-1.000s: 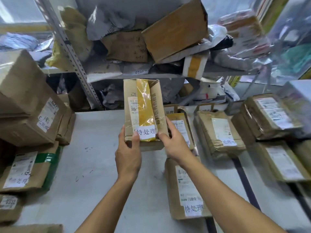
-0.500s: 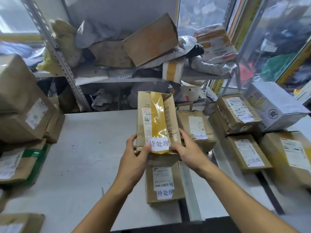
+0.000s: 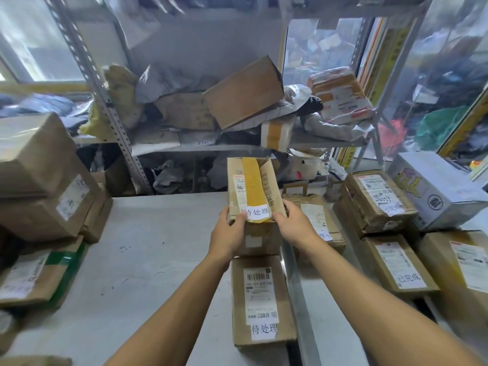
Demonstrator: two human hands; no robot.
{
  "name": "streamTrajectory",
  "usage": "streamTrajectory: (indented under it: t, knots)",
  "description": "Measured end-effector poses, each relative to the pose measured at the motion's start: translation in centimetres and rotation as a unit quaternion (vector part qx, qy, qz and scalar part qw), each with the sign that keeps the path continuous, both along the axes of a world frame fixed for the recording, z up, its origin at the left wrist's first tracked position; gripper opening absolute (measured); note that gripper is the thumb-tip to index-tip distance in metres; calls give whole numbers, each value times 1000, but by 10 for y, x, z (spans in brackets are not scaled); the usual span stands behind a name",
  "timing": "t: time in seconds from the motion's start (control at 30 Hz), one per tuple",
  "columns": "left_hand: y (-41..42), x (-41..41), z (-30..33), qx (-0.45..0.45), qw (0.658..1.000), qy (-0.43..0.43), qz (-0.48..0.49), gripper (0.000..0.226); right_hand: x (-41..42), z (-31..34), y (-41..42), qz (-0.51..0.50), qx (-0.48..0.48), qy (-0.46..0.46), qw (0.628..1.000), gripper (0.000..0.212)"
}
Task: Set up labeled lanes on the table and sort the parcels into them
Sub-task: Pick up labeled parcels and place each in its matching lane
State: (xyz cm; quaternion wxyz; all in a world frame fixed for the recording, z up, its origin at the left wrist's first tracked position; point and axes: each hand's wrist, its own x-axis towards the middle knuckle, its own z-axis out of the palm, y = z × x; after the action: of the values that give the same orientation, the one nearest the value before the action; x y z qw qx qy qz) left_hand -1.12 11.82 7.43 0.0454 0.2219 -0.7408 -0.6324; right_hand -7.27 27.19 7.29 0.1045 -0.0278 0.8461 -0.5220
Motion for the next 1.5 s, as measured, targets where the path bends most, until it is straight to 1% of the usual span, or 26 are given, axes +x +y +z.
streamTrajectory:
  t: [0.2,0.37,0.63,1.03,1.37,1.5]
  knots:
    - [1,-1,-12,3,1000,-12,8,47,-3,-13,-1,4,6,-2,1000,46]
    - [-1,-2,-19,-7,999,-34,-6,49,0,-23,-2,15,13,-16,1000,47]
    - [0,-7,-21,-21,999,-47,-5,52,-2,-24,-5,8,24,-13,1000,48]
    - [-1,-1,-24,-26,999,-38,-12,52,5,-26,-9,5,39,-11,999,49]
    - [-2,-4,-24,-7,999,-50,-12,62,0,-21,-6,11,31,-13,999,48]
    - [1,-7,-26,-10,999,-44,-4,59,-4,-18,-5,15,35,-18,999,47]
